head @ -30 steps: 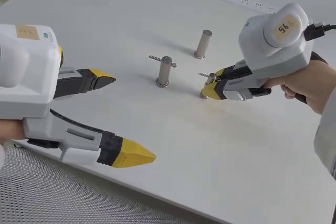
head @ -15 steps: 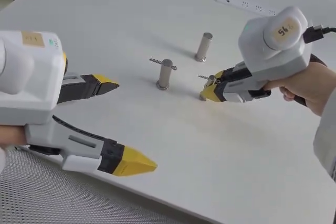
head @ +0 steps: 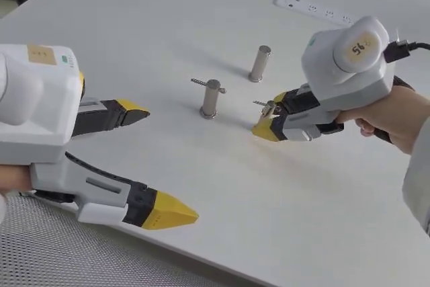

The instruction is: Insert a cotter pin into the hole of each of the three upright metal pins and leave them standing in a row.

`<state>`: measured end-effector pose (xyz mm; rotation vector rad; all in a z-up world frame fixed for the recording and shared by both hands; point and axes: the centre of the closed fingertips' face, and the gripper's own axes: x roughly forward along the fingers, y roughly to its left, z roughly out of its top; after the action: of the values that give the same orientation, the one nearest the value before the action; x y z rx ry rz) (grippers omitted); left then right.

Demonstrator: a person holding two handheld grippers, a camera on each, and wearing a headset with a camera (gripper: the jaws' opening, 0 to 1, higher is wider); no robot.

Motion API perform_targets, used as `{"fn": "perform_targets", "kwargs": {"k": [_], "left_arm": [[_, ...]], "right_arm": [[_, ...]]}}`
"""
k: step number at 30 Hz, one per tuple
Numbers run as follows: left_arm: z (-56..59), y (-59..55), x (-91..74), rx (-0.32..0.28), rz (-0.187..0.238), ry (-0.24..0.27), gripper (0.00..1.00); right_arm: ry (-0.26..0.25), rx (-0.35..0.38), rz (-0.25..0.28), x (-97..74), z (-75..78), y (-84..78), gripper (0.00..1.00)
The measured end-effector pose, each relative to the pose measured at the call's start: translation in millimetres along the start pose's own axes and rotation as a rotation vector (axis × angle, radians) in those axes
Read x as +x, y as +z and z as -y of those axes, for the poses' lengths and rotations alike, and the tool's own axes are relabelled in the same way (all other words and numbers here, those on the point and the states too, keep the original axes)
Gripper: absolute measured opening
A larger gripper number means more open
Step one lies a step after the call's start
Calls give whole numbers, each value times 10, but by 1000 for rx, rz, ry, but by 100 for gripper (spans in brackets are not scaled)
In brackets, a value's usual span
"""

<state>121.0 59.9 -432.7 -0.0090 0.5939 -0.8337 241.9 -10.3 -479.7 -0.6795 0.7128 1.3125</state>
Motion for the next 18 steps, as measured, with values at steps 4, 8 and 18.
{"fn": "perform_targets", "kwargs": {"k": [4,8,18], "left_arm": [[-4,10,-13,-1,2,4,99],[-22,58,-41,-16,23,12,99],[-111,222,-107,-12,66,31,99]], "right_arm": [[-15,13,20,-102,-14,44,25],[-34,24,68,-273,-51,130,34],[-105,90,159,-726,-106,200,51]]}}
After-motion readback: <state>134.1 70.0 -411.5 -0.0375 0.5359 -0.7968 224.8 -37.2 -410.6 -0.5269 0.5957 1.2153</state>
